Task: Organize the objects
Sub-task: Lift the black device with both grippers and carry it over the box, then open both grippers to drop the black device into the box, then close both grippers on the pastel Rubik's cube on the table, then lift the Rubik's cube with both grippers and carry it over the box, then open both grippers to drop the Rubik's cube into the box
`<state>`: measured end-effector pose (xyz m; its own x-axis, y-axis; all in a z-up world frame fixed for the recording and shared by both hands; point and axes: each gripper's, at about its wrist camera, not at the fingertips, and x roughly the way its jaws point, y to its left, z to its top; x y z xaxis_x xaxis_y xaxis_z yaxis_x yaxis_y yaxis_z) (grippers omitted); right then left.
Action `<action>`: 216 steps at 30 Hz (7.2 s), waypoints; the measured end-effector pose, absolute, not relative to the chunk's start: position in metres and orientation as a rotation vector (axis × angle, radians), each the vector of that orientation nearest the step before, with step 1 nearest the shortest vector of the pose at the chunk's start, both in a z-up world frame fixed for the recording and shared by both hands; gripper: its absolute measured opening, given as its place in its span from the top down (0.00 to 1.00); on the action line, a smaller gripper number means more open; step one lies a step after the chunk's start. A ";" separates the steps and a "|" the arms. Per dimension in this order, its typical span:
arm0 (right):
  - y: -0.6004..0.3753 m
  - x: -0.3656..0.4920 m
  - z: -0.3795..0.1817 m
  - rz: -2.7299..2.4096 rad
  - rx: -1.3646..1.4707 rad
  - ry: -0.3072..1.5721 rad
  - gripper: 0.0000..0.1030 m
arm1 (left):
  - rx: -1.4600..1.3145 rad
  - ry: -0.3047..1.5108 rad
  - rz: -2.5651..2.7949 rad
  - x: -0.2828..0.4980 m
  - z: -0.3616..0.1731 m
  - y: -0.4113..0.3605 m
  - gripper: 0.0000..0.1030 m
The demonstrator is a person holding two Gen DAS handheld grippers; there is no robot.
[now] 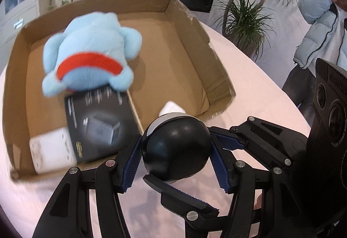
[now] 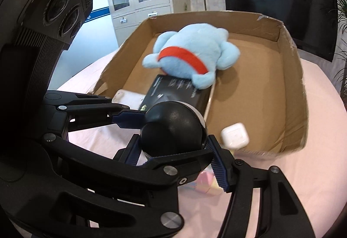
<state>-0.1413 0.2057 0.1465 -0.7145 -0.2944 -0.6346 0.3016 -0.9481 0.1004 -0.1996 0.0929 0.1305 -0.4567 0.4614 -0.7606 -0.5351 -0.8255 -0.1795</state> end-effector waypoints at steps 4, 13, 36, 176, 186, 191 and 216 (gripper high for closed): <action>0.221 -0.154 0.149 -2.670 0.953 0.000 0.43 | -1.135 0.125 2.260 -0.217 0.135 0.107 0.43; 0.247 -0.180 0.152 -2.717 0.925 -0.001 0.43 | -1.097 0.148 2.235 -0.256 0.135 0.134 0.43; 0.270 -0.217 0.119 -2.803 1.111 0.051 0.25 | -1.098 -0.046 2.264 -0.301 0.108 0.131 0.31; 0.220 -0.081 0.158 -2.501 0.849 0.556 0.46 | -0.988 0.511 2.109 -0.141 0.184 0.126 0.45; 0.241 -0.124 0.189 -2.534 0.817 0.606 0.46 | -0.937 0.515 2.117 -0.187 0.214 0.146 0.45; 0.250 -0.149 0.193 -2.532 0.831 0.607 0.46 | -0.957 0.516 2.108 -0.215 0.215 0.155 0.45; 0.267 -0.238 0.125 -2.498 0.984 0.635 0.41 | -1.112 0.442 2.112 -0.321 0.141 0.161 0.42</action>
